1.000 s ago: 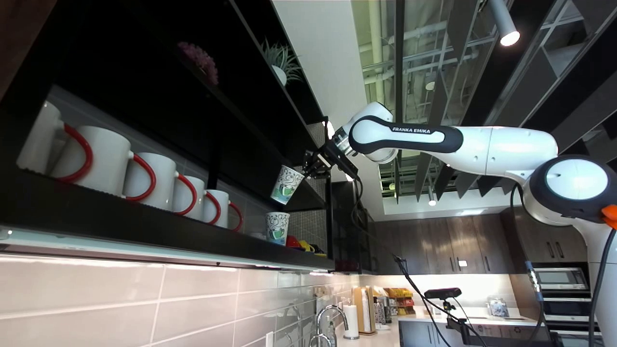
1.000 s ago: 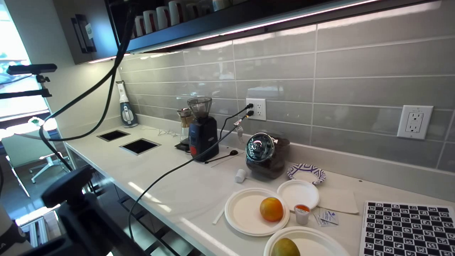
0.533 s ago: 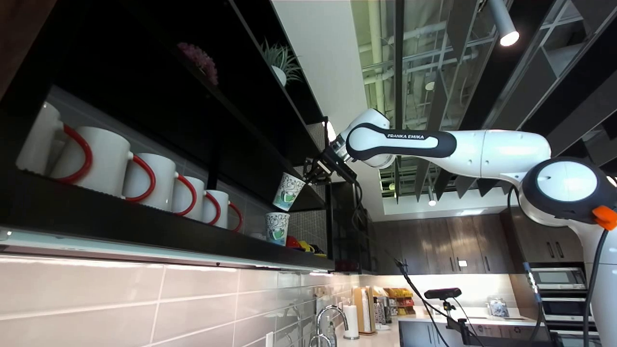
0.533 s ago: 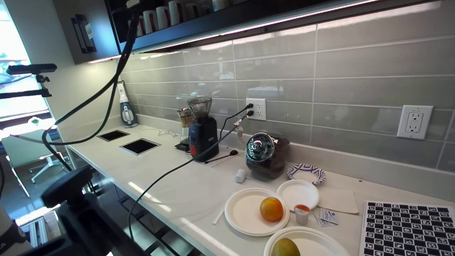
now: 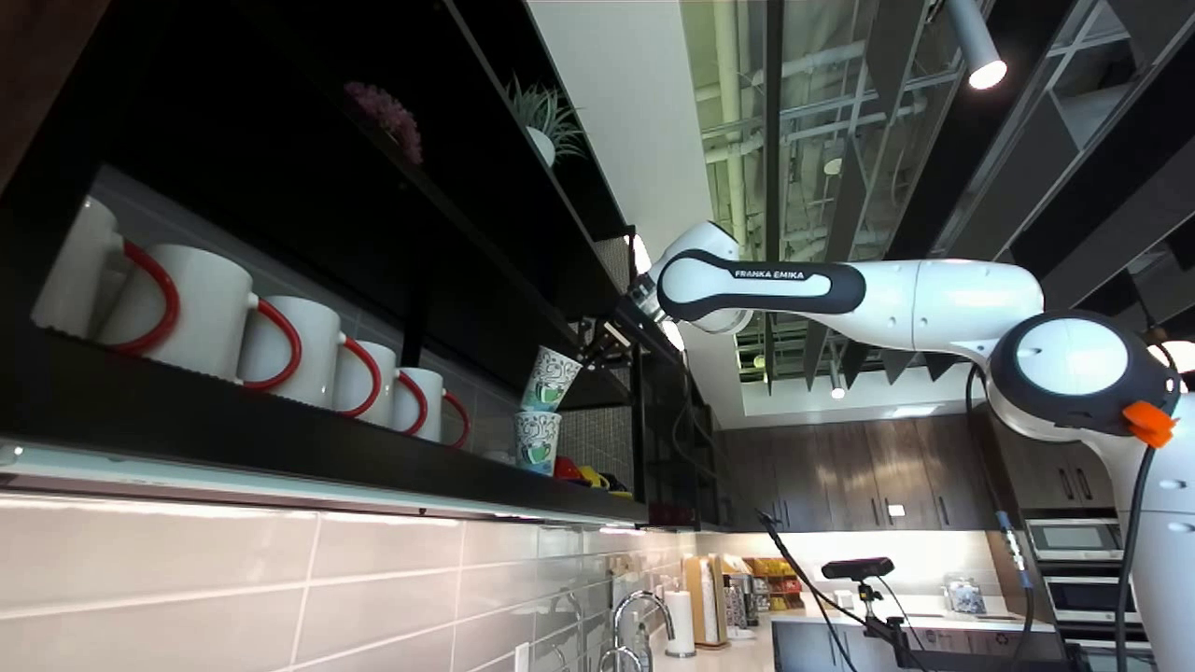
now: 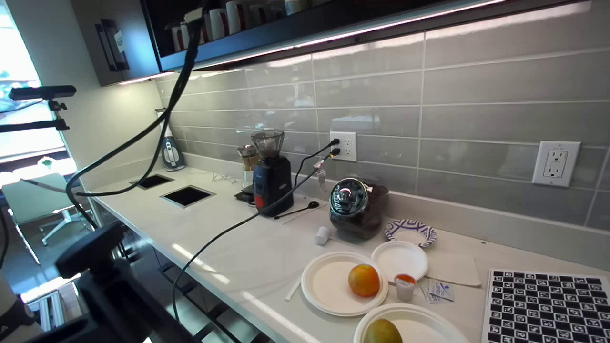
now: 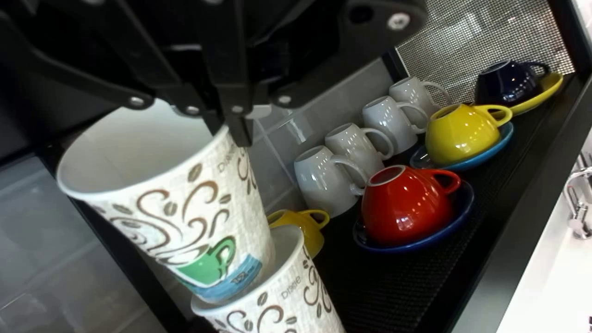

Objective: Put the left cup in the right cup

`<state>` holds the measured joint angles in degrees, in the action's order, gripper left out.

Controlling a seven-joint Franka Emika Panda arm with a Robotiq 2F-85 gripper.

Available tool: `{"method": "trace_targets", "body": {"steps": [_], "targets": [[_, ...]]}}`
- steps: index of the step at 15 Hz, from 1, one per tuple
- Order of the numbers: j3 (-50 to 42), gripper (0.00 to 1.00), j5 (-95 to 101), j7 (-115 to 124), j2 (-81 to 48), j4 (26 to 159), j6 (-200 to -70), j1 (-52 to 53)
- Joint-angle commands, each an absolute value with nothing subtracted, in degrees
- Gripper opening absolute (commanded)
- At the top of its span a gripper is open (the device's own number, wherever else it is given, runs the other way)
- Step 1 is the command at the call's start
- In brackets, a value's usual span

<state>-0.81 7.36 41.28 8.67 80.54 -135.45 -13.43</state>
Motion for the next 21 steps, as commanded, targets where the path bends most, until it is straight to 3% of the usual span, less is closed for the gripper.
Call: {"method": "trace_targets", "body": {"steps": [1,16,17,19,21], "targets": [[-0.4,0.01,8.7,43.5,6.4,76.4,-132.5,-13.8],[-0.1,0.01,12.0,46.8,2.4,68.3,-120.7,-13.5],[-0.1,0.29,12.1,46.8,2.1,67.8,-120.5,-13.4],[-0.1,0.36,12.3,46.9,1.5,67.1,-120.8,-13.4],[-0.1,0.5,12.3,47.0,0.9,66.5,-121.1,-13.3]]}}
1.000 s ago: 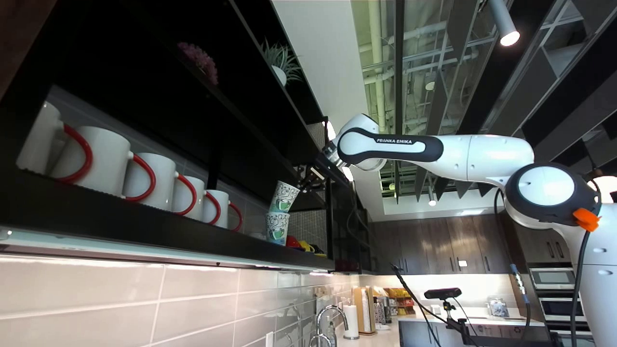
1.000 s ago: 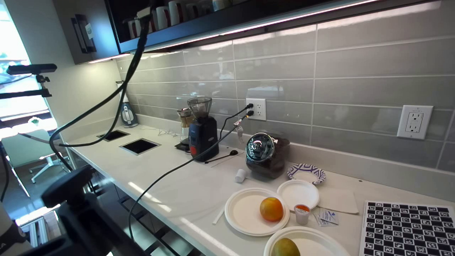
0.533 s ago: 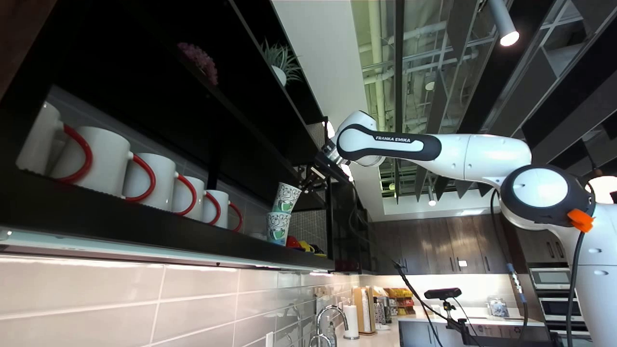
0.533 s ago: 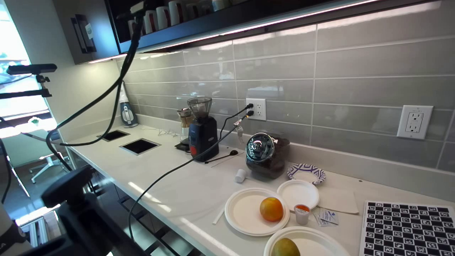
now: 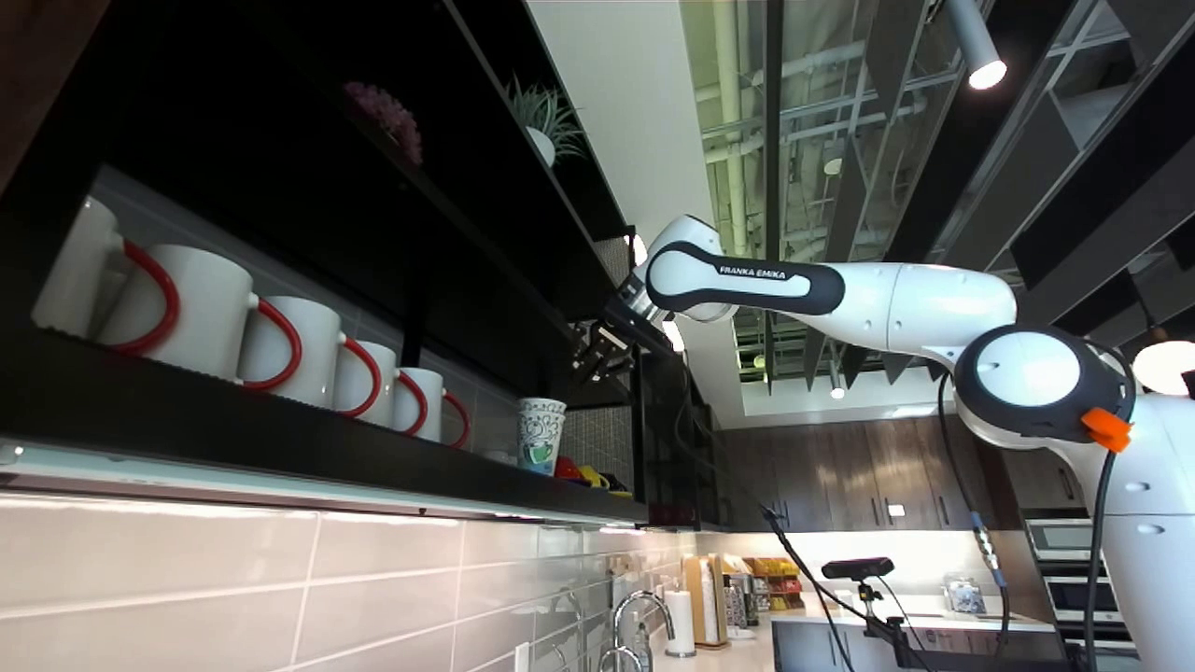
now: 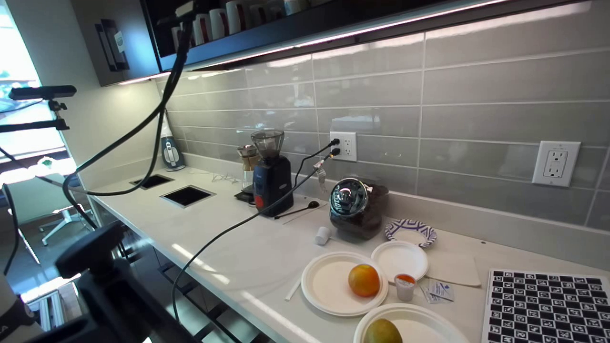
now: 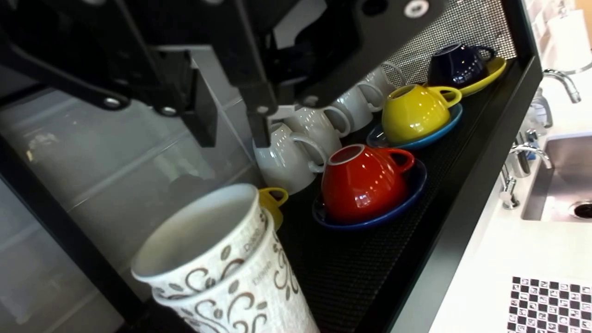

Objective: Put the left cup in the right cup

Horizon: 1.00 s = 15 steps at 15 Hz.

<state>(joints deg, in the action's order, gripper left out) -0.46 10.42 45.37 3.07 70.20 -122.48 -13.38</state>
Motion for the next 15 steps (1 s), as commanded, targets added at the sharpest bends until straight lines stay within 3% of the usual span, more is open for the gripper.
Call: {"method": "trace_targets", "body": {"steps": [1,7,15], "targets": [[-0.1,0.56,12.2,46.9,0.7,66.2,-121.1,-13.2],[0.2,0.99,11.1,46.2,2.2,66.9,-119.6,-12.9],[-0.4,1.0,8.5,39.6,11.3,76.1,-117.1,-12.8]]}}
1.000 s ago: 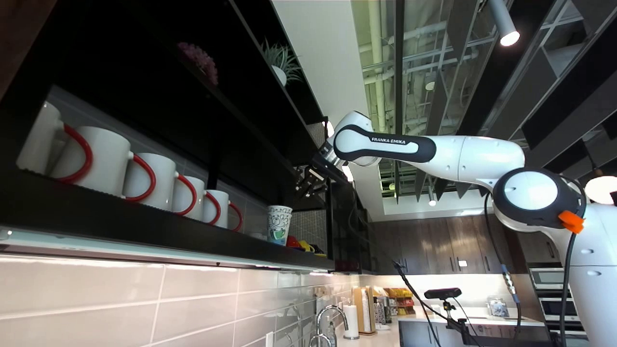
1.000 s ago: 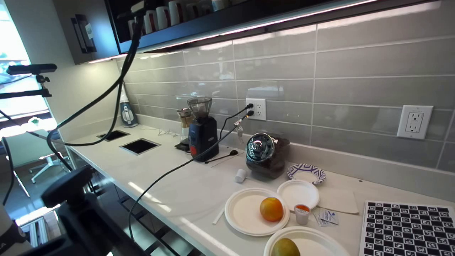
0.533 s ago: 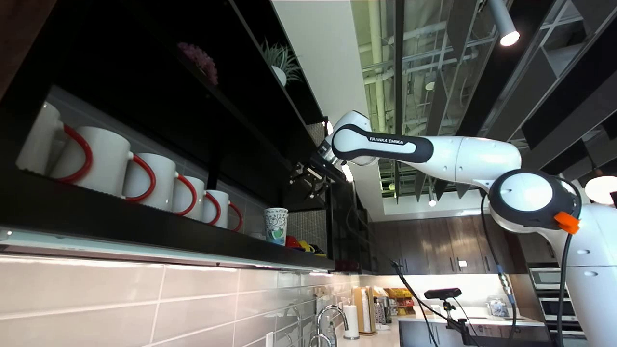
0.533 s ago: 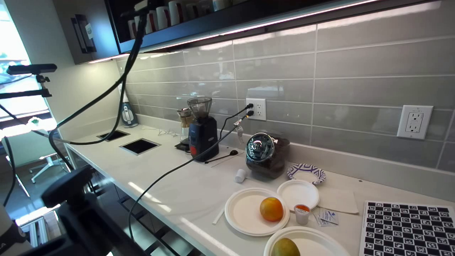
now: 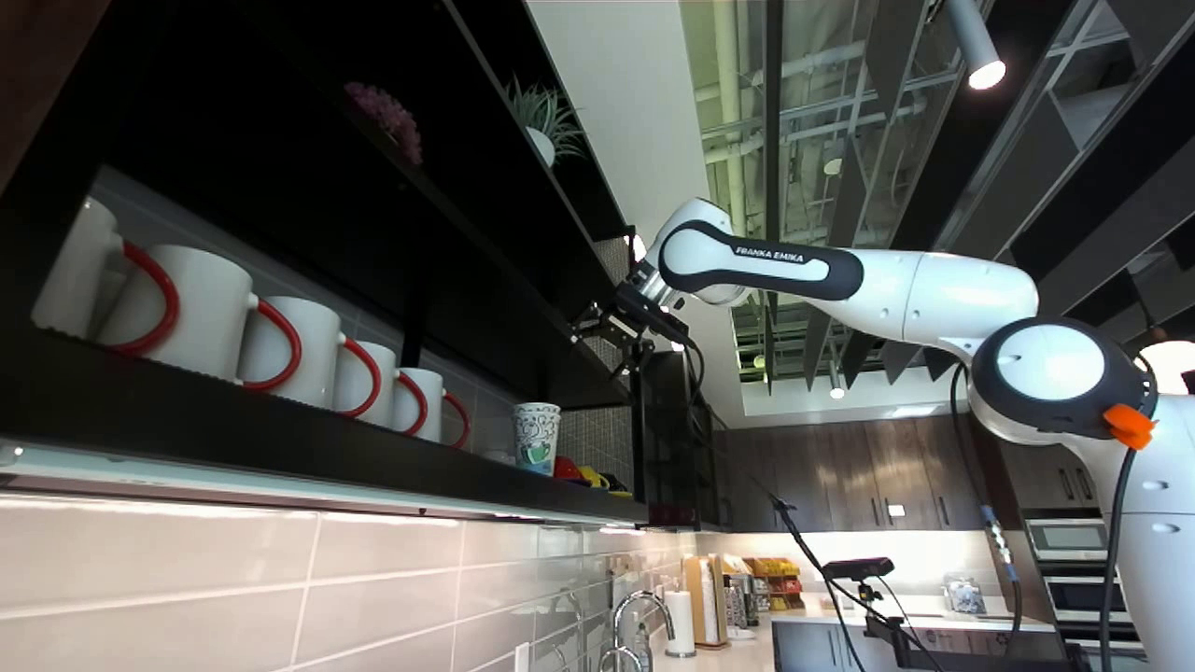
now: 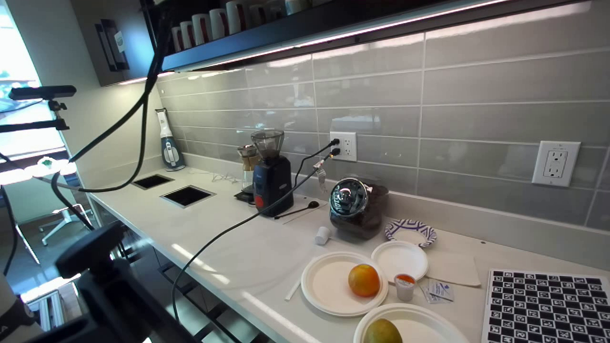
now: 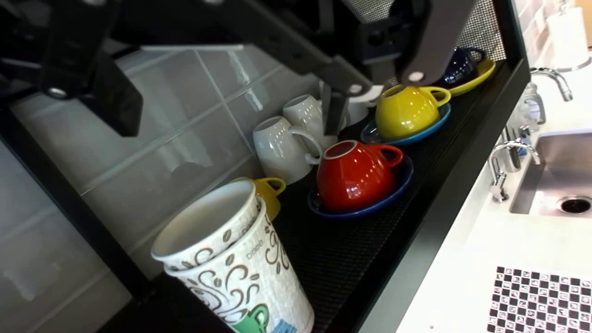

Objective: Put the left cup in the right cup

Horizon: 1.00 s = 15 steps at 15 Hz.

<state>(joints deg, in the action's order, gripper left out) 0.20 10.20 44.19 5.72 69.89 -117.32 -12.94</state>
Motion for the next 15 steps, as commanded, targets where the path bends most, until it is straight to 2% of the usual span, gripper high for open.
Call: {"method": "trace_targets", "body": {"steps": [1,10,11,15], "targets": [[-0.7,1.0,8.0,36.8,13.1,78.3,-117.3,-12.6],[-5.9,1.0,2.5,15.9,27.4,97.4,-120.0,-10.1],[-4.5,1.0,5.0,18.4,22.7,90.5,-117.3,-11.6],[-5.3,1.0,3.7,17.1,25.8,95.1,-118.3,-10.9]]}}
